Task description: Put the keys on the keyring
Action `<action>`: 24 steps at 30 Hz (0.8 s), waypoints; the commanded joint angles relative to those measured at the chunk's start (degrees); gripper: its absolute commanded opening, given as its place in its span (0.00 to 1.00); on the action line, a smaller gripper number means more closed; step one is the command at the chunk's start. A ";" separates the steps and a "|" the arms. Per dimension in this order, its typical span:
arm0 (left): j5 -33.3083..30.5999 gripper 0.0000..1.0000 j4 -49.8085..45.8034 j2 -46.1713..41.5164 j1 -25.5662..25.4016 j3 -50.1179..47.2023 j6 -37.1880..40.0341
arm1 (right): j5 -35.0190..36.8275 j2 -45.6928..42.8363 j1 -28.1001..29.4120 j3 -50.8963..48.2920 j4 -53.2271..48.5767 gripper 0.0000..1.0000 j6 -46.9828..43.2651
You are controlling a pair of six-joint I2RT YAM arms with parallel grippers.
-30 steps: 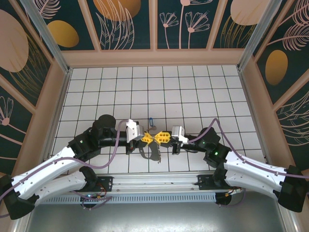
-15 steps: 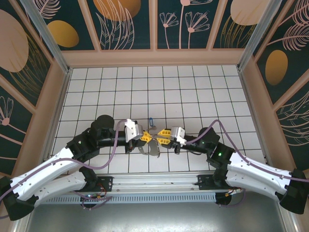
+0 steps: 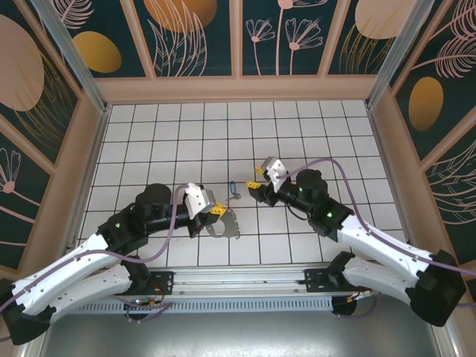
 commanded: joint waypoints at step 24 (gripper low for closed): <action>-17.73 0.00 0.24 -10.34 -0.06 -8.58 -17.19 | -5.90 37.91 -1.54 15.05 -3.89 0.38 2.16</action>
